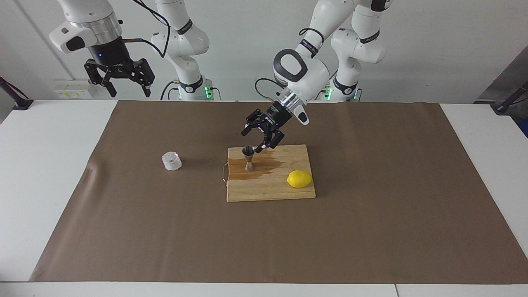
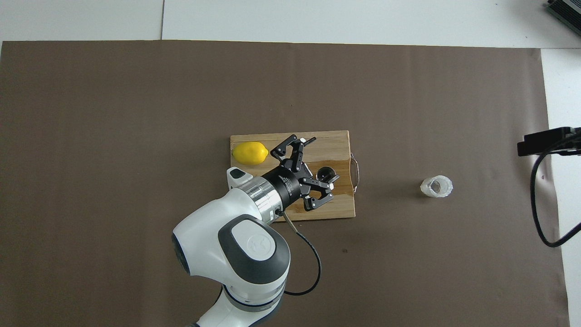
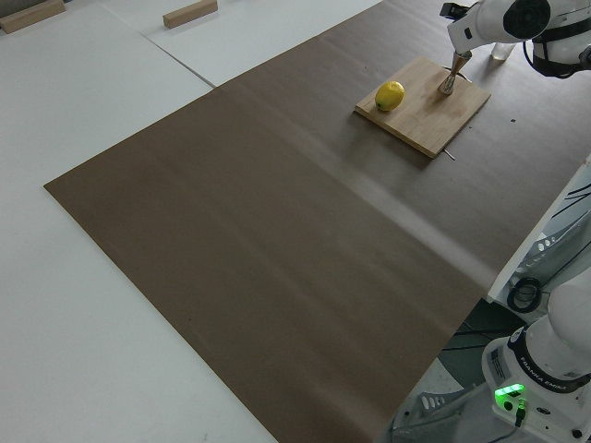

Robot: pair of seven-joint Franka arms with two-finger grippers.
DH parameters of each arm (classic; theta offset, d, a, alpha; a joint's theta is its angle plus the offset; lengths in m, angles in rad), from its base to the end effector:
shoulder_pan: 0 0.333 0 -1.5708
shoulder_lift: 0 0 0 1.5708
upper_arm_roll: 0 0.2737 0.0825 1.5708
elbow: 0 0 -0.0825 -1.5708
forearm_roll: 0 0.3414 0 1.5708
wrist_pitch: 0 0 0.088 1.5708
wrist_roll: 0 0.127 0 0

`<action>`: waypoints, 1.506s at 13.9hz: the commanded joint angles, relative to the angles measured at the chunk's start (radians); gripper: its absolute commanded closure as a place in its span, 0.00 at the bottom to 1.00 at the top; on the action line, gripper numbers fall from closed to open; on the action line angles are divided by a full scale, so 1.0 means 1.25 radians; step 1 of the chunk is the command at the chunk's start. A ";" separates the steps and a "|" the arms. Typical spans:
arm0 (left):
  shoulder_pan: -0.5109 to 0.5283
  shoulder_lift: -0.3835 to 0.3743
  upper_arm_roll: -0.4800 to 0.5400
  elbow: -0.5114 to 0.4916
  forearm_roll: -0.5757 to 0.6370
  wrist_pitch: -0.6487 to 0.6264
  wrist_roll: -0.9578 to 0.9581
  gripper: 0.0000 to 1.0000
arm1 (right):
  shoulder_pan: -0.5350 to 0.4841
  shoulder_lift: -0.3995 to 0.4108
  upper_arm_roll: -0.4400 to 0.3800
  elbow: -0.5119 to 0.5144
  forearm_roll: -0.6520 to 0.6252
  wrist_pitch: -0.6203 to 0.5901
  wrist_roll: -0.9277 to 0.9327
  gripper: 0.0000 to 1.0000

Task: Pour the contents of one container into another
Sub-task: 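Set the metal cup on the board and open the left gripper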

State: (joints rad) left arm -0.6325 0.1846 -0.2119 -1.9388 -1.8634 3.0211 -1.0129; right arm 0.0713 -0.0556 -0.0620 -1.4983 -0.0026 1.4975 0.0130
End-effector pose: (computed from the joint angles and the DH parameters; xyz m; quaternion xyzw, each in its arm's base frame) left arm 0.4334 -0.3776 0.3881 0.4680 0.7229 -0.2072 0.4641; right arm 0.4901 0.0033 0.6143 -0.9996 0.0020 -0.0273 0.0007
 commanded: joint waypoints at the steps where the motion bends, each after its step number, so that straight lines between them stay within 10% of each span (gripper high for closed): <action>1: 0.042 -0.007 0.001 -0.008 0.034 -0.015 0.002 0.00 | -0.009 -0.012 0.000 -0.015 0.013 0.001 -0.019 0.00; 21: 0.268 -0.029 0.014 0.002 0.518 -0.394 -0.006 0.00 | -0.010 -0.014 0.000 -0.015 0.013 -0.003 -0.019 0.00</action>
State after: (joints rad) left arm -0.3249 0.1712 -0.1974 -1.9267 -1.2926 2.5991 -1.0114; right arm 0.0708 -0.0557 -0.0627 -1.4985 -0.0026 1.4962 0.0116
